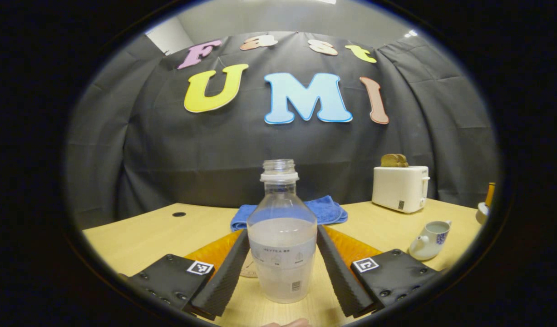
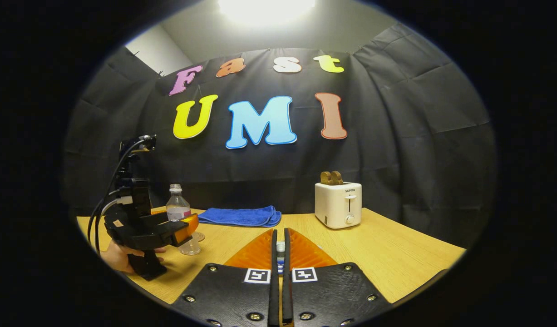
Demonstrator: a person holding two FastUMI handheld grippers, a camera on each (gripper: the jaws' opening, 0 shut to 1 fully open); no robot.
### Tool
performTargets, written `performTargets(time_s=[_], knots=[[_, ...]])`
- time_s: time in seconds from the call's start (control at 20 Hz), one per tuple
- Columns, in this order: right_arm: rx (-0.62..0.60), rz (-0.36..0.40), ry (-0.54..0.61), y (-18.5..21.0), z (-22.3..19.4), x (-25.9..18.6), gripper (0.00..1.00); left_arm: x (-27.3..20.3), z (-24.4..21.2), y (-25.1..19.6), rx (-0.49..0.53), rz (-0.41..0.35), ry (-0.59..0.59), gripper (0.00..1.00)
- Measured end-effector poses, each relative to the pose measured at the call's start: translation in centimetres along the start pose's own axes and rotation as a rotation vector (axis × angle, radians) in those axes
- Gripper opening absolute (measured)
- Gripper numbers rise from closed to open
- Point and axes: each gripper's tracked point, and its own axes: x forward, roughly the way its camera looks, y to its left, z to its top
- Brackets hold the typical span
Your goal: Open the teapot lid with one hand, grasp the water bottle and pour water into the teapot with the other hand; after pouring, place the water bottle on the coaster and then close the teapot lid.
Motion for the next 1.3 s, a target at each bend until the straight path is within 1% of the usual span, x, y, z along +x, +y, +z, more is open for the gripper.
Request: performTargets(time_s=[0.15,0.2,0.3,0.45,0.8,0.9,1.05,1.2,1.3], knots=[[0.005,0.005,0.004,0.1,-0.1,-0.4,0.03,0.4,-0.2,0.5,-0.021,0.005,-0.001,1.0],[0.009,0.006,0.004,0.1,-0.2,-0.5,0.03,0.3,0.0,0.9,-0.031,0.012,-0.003,0.98],[0.013,0.012,0.008,0.3,-0.3,-1.0,0.03,0.4,-0.3,1.1,-0.023,0.017,0.004,0.88],[0.016,0.028,0.026,0.8,-1.0,-1.8,0.03,0.1,-0.2,0.8,-0.013,0.013,0.011,0.86],[0.024,0.05,0.072,1.2,-2.5,-2.5,0.03,-0.7,-0.2,0.2,-0.003,-0.004,0.029,0.86],[0.02,0.048,0.076,1.0,-2.7,-2.7,0.03,-1.0,-0.1,0.0,0.033,-0.006,0.034,0.86],[0.018,0.048,0.083,1.0,-3.0,-3.1,0.03,-1.2,0.2,-0.6,0.04,-0.025,0.034,0.86],[0.022,0.046,0.093,0.8,-3.2,-3.6,0.03,-1.7,1.6,-0.5,0.085,-0.015,0.004,0.86],[0.026,0.05,0.103,0.9,-3.6,-4.1,0.03,-2.1,2.4,-1.1,0.105,-0.024,-0.016,0.86]])
